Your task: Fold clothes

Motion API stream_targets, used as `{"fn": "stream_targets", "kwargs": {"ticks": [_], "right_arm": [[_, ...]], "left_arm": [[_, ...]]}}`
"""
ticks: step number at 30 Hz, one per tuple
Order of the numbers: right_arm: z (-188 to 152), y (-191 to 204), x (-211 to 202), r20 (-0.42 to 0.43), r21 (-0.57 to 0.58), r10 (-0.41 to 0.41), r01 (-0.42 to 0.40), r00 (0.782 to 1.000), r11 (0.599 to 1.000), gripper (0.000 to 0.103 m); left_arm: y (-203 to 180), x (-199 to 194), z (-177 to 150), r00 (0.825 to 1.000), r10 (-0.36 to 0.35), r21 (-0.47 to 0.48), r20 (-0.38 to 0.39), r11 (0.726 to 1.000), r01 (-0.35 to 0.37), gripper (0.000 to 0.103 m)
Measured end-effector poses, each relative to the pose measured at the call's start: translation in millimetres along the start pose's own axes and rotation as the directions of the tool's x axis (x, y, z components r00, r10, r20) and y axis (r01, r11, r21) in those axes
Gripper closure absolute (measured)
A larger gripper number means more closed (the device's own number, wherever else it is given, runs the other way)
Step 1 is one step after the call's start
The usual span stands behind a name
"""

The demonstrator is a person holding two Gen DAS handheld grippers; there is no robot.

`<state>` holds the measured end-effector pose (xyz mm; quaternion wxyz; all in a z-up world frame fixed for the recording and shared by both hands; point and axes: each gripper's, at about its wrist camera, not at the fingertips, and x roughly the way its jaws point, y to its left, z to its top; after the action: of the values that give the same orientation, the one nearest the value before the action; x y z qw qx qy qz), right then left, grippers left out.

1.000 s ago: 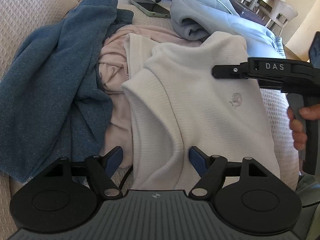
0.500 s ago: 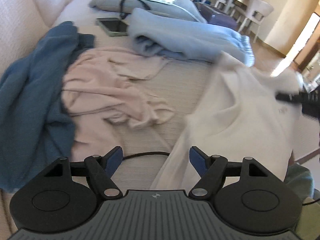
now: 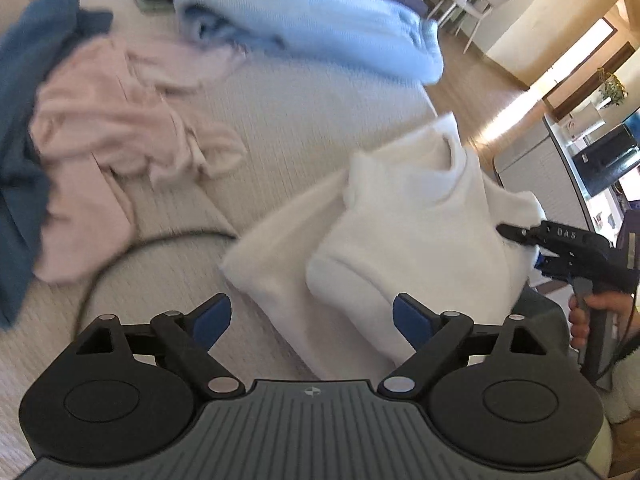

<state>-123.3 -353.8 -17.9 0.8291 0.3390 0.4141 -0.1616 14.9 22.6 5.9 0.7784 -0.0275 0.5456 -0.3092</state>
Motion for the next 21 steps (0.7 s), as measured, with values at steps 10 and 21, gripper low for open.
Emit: {"fn": "stream_targets", "kwargs": {"ticks": [10, 21], "right_arm": [[5.4, -2.3, -2.3, -0.009, -0.243, 0.02, -0.021, 1.0, 0.97, 0.034], [28.8, -15.5, 6.1, -0.099, -0.376, 0.128, -0.156, 0.987, 0.913, 0.022]], "left_arm": [[2.3, 16.3, -10.4, 0.992, -0.065, -0.062, -0.105, 0.996, 0.059, 0.01], [4.4, 42.9, -18.9, 0.956, -0.231, -0.211, -0.18, 0.959, 0.192, 0.005]]}}
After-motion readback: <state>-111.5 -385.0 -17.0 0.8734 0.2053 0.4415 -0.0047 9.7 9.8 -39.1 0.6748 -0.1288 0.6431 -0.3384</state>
